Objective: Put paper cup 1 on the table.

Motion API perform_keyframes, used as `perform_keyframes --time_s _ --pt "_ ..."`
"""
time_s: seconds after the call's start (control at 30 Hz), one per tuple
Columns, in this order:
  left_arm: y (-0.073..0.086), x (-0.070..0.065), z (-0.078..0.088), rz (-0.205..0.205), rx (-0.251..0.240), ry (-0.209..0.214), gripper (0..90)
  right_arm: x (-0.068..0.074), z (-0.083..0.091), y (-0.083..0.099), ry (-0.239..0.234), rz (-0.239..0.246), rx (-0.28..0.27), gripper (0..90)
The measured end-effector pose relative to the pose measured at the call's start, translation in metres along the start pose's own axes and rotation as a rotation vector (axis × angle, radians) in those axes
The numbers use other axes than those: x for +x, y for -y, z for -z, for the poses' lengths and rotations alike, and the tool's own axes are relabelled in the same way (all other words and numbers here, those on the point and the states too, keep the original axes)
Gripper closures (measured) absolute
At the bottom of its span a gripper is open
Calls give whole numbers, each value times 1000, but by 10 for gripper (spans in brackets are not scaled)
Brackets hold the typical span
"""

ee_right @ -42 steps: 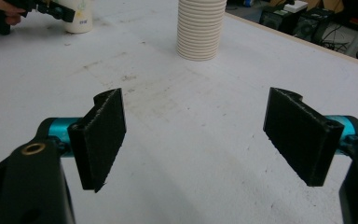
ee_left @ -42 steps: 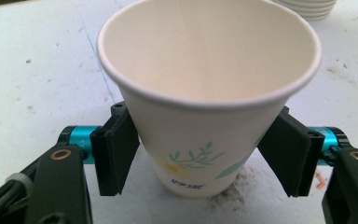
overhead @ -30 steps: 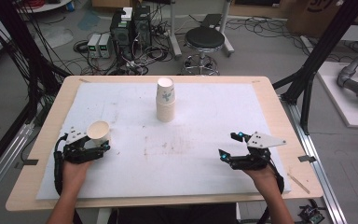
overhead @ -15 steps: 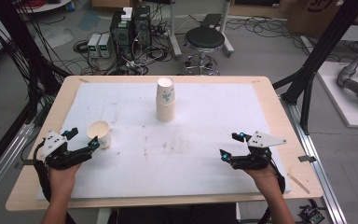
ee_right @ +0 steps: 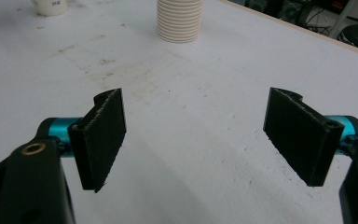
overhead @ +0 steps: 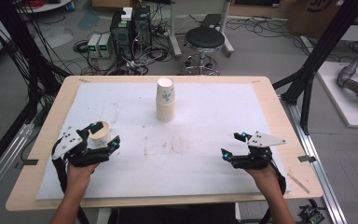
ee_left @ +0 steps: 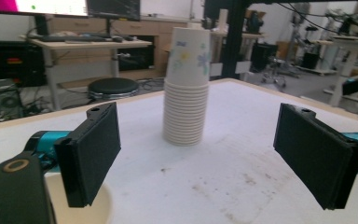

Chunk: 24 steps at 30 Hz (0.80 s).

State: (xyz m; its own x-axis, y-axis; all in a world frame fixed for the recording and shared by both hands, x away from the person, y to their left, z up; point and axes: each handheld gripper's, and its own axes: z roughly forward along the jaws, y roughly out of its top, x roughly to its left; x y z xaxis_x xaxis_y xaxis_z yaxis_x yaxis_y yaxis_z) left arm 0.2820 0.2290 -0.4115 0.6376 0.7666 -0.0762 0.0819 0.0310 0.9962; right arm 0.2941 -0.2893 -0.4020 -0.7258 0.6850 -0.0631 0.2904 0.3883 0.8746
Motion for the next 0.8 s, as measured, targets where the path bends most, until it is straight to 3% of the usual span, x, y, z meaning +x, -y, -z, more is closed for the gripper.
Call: perform_keyframes --time_s 0.1,0.27,0.8 --pt "0 -2 -12 5 9 36 149 -1 1 1 7 -18 3 215" --pt "4 -6 -24 -3 40 56 150 -1 4 1 14 -28 -11 215" --pt "8 -8 -22 -5 58 58 150 -2 4 3 13 -36 -9 215"
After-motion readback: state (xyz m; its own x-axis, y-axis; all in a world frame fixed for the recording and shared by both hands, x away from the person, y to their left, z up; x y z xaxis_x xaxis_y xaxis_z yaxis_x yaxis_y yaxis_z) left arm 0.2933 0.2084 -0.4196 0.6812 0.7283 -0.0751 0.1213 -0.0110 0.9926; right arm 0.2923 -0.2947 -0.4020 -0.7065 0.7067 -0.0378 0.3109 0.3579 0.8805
